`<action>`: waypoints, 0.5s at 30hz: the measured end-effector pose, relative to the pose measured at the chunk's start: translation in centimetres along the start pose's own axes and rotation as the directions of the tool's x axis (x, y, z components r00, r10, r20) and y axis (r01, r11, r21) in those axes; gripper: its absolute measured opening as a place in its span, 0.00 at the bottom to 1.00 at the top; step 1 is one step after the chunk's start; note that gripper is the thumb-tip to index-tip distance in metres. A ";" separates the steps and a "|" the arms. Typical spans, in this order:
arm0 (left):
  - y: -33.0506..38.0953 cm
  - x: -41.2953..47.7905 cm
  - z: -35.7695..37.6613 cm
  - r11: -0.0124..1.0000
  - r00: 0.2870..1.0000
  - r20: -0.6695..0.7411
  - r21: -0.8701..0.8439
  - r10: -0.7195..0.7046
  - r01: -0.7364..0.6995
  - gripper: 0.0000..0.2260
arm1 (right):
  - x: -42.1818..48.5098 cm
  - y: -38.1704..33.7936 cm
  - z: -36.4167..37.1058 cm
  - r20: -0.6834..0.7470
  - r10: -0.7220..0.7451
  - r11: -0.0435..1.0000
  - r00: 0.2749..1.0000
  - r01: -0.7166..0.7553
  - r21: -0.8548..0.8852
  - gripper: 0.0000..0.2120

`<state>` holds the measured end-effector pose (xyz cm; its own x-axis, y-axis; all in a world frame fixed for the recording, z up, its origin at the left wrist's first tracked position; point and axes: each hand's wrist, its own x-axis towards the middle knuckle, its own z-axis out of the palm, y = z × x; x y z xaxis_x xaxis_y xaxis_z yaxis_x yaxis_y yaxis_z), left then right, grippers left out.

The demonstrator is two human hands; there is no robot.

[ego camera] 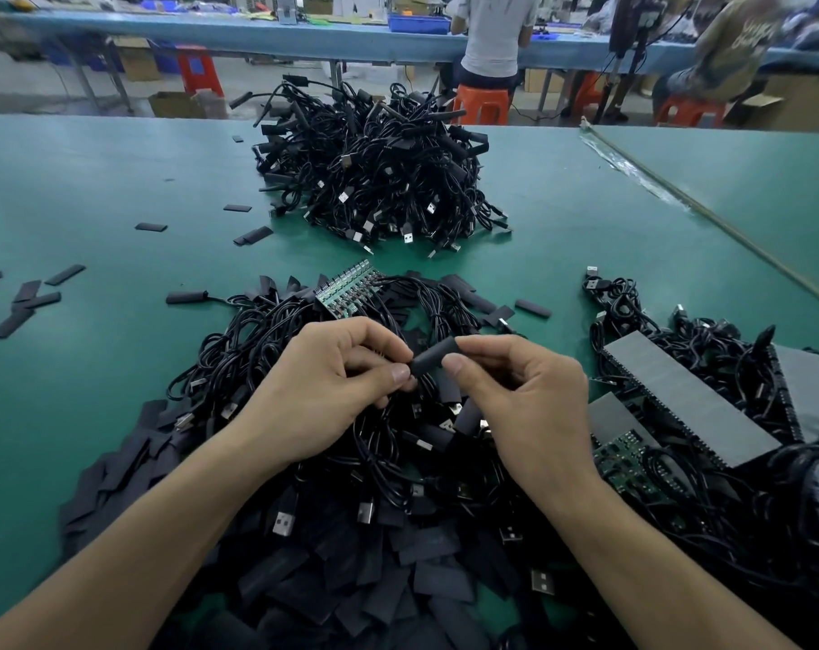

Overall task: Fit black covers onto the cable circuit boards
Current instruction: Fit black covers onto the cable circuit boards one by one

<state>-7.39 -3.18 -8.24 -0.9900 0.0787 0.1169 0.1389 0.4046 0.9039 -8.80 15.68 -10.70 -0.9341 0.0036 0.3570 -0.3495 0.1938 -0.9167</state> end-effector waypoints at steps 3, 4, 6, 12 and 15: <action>0.1 -0.1 0.1 1.000 1.000 -0.005 0.013 -0.002 0.002 0.04 | 0.0 0.1 0.0 0.012 0.003 1.000 1.000 -0.003 -0.001 0.08; 0.1 -0.1 0.2 1.000 1.000 -0.007 0.017 -0.002 0.002 0.04 | 0.1 0.1 0.0 0.018 0.005 1.000 1.000 -0.005 -0.007 0.08; 0.1 -0.1 0.2 1.000 1.000 -0.009 0.022 -0.001 0.001 0.05 | 0.1 0.1 0.0 0.021 0.008 1.000 1.000 -0.007 -0.024 0.08; -0.1 0.0 0.1 1.000 1.000 0.004 0.028 -0.005 0.004 0.05 | -0.1 0.1 0.0 0.050 0.037 0.999 0.998 -0.037 -0.007 0.08; -0.1 0.0 0.0 1.000 1.000 0.008 0.023 -0.007 0.007 0.05 | -0.1 0.0 0.0 0.056 0.041 0.999 0.998 -0.042 0.008 0.06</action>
<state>-7.42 -3.19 -8.37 -0.9908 0.0829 0.1073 0.1325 0.4263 0.8948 -8.72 15.70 -10.72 -0.9503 -0.0430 0.3082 -0.3107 0.1859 -0.9321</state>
